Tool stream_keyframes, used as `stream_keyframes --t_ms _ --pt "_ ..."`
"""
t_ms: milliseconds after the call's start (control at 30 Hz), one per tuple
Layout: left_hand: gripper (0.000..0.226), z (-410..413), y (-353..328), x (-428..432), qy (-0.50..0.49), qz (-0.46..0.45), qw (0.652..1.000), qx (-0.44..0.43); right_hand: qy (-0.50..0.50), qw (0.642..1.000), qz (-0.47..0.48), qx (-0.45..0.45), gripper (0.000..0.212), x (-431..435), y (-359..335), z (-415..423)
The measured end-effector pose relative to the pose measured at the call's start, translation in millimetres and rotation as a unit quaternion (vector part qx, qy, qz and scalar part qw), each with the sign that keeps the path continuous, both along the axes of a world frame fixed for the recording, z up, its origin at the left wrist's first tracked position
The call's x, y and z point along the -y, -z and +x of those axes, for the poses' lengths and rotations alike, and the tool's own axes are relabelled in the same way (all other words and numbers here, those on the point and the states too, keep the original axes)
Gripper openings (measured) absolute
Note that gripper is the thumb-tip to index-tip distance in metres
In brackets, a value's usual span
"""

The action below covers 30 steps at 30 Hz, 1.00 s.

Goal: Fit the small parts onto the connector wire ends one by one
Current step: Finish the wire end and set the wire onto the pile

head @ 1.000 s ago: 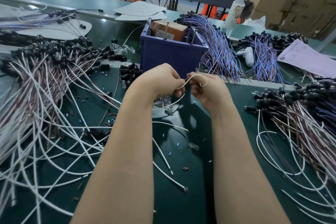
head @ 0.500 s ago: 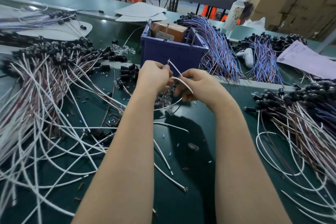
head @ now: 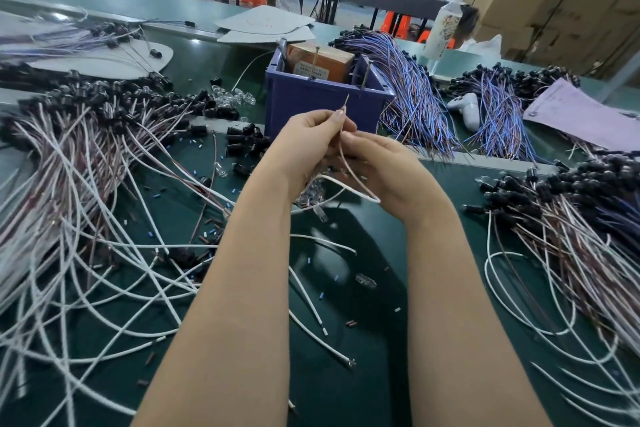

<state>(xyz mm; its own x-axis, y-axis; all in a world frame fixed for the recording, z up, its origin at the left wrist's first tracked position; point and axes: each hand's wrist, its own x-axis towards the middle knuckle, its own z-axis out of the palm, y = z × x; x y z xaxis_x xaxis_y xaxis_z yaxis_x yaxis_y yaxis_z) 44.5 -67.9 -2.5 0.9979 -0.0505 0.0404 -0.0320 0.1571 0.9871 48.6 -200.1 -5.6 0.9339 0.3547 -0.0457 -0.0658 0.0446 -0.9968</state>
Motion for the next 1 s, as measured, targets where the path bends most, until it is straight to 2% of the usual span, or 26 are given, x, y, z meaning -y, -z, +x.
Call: stream_keyframes --t_ms 100,267,567,833,1000 --pt "0.029 2 2 0 0.011 0.023 1.000 0.000 0.024 0.993 0.109 -0.031 0.018 0 -3 1" --pt "0.025 1 2 0 0.038 0.098 0.994 0.011 0.073 0.993 0.086 0.031 0.018 -2 -1 2" --pt "0.023 -2 0 2 0.011 0.136 0.991 0.003 0.113 0.990 0.077 0.013 0.011 7 0 8" --pt "0.026 2 4 3 -0.013 0.092 0.996 0.001 0.122 0.970 0.206 -0.040 0.014 12 2 11" --pt "0.027 3 6 5 -0.003 0.100 0.995 0.000 0.162 0.958 0.234 -0.040 0.014 10 5 10"
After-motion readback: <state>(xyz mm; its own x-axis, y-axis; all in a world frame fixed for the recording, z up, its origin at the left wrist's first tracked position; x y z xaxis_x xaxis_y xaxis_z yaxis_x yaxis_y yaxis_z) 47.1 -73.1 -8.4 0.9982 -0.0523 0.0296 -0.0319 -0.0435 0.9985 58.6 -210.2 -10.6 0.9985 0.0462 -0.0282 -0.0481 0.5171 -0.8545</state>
